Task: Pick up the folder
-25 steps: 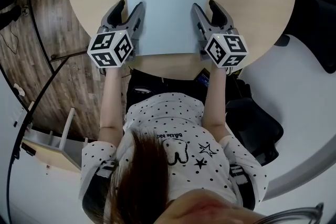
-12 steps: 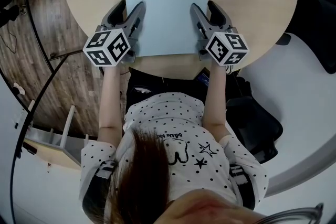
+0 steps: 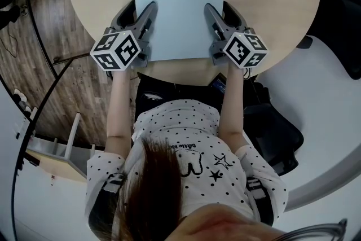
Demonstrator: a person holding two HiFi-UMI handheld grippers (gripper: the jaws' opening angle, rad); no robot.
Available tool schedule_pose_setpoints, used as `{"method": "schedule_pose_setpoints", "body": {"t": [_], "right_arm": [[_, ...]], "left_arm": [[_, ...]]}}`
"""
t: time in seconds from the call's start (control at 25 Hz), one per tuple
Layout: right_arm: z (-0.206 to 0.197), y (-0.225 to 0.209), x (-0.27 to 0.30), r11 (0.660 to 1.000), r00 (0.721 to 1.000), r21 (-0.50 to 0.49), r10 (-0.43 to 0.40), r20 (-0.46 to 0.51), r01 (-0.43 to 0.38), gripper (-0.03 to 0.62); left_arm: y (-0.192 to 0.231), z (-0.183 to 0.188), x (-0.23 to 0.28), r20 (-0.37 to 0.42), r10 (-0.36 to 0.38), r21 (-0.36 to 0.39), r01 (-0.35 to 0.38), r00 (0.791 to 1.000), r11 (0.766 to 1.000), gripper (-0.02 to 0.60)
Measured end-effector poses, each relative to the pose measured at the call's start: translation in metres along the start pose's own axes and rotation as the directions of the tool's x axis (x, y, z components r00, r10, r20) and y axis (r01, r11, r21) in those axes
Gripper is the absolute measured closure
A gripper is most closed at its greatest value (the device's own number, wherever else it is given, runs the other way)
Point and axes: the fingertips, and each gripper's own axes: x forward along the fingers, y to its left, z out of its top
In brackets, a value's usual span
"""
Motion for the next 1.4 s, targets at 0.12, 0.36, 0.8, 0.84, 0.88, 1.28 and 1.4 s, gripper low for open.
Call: {"method": "schedule_pose_setpoints", "body": {"t": [0.12,0.36,0.8,0.84,0.88,1.28,1.4], "right_arm": [[-0.0010,-0.0016,0.0003,0.999,1.000,0.048,0.009,0.001,-0.009,0.324],[0.0005,-0.0028,-0.0003,0.995,0.999,0.092,0.032,0.013,-0.033,0.319],[-0.0005,0.0002,0.0008,0.997,1.000,0.082,0.013,0.010,-0.014,0.319],[-0.0003,0.0003,0.0009,0.997,1.000,0.078,0.011,0.010,-0.012,0.320],[-0.0001,0.0005,0.0007,0.997,1.000,0.074,0.009,0.011,-0.009,0.320],[0.0027,0.0048,-0.0052,0.999,1.000,0.029,-0.014,0.015,0.013,0.321],[0.0030,0.0060,-0.0077,1.000,1.000,0.020,-0.021,0.019,0.021,0.321]], "left_arm": [[-0.0001,0.0004,0.0002,-0.002,-0.003,-0.009,0.003,1.000,1.000,0.313],[-0.0017,0.0016,0.0011,-0.001,-0.011,-0.025,0.011,1.000,1.000,0.311],[-0.0001,0.0022,-0.0003,0.019,-0.002,-0.037,0.002,1.000,0.999,0.311],[-0.0002,0.0025,-0.0001,0.018,-0.001,-0.037,0.002,1.000,0.999,0.311],[-0.0006,0.0028,-0.0001,0.016,0.000,-0.036,0.001,1.000,0.999,0.311],[-0.0067,0.0027,-0.0031,0.011,0.027,-0.014,-0.026,1.000,1.000,0.311],[-0.0082,0.0015,-0.0048,0.010,0.045,-0.011,-0.045,0.999,0.999,0.311]]}}
